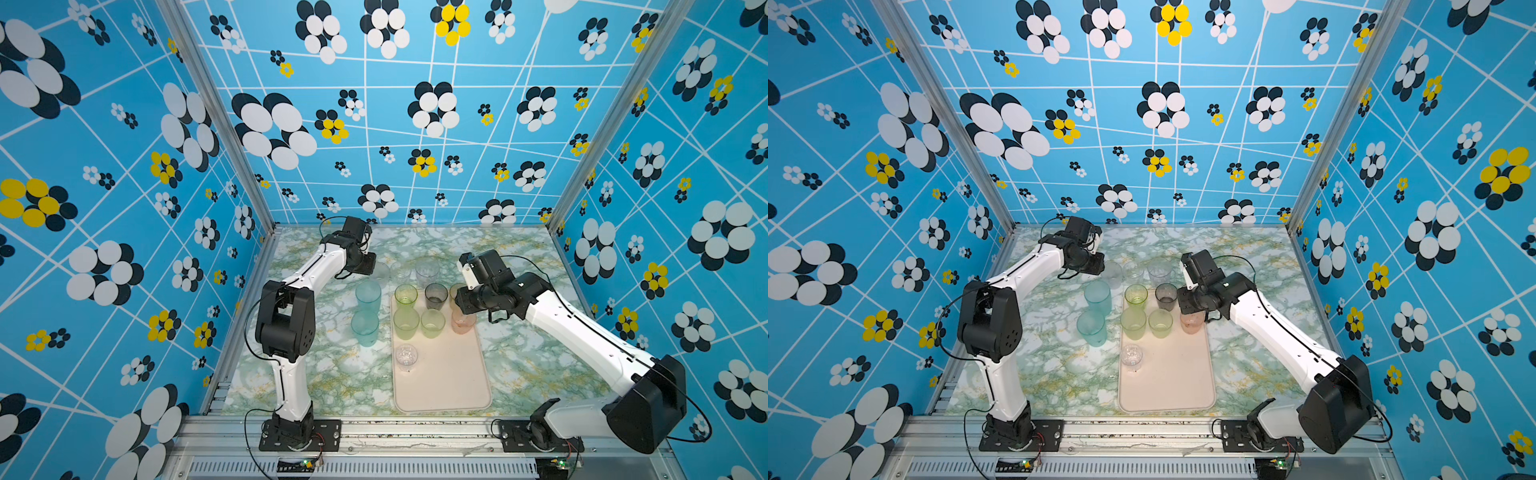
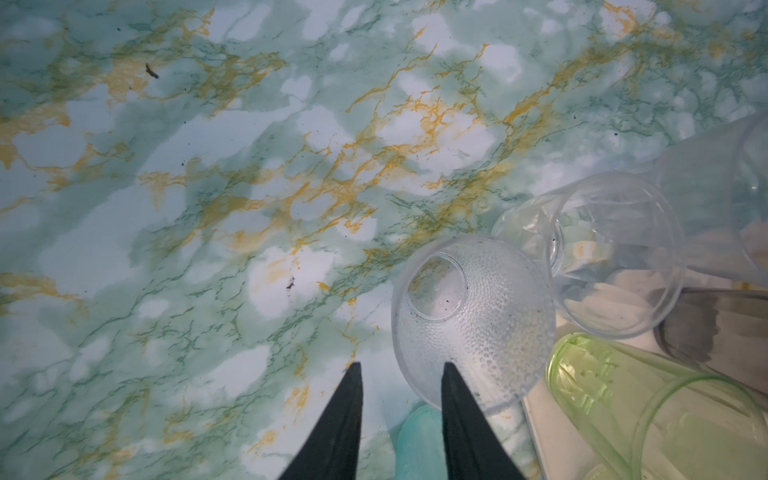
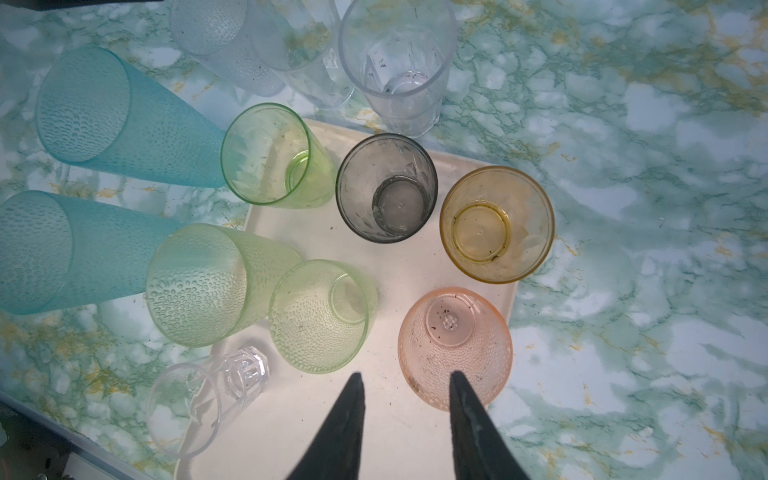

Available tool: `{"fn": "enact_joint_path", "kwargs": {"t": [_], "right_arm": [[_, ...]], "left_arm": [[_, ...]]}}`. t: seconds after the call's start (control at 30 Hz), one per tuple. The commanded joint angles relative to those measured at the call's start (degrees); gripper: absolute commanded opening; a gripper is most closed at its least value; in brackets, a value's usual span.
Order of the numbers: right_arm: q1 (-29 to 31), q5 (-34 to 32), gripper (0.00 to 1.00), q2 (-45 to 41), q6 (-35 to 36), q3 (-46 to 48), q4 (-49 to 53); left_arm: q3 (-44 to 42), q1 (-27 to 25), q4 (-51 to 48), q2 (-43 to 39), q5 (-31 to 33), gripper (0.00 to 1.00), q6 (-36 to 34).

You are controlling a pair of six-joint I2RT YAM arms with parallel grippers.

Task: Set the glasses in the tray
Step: 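Grasp the frosted clear dotted glass on the table with the left gripper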

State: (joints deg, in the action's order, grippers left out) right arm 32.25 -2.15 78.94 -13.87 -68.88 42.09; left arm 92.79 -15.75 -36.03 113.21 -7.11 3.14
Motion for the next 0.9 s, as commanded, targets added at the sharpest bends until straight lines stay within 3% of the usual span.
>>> {"fn": "enact_joint_path", "kwargs": {"t": [0.0,0.57,0.87], "right_arm": [[-0.4,0.9,0.37,0.4,1.0,-0.1,-0.4],[-1.3,0.5,0.37,-0.3,0.9,0.8,-0.6],[-1.6,0.6,0.37,0.0,0.9,1.3,-1.0]], "left_arm": [[2.2,0.5,-1.9,1.4,-0.4,0.34,-1.3],[5.3,0.9,-2.8,5.9,-0.8,0.33,-2.1],[6.6,0.9,-3.0,7.6,-1.8,0.25,-2.2]]}}
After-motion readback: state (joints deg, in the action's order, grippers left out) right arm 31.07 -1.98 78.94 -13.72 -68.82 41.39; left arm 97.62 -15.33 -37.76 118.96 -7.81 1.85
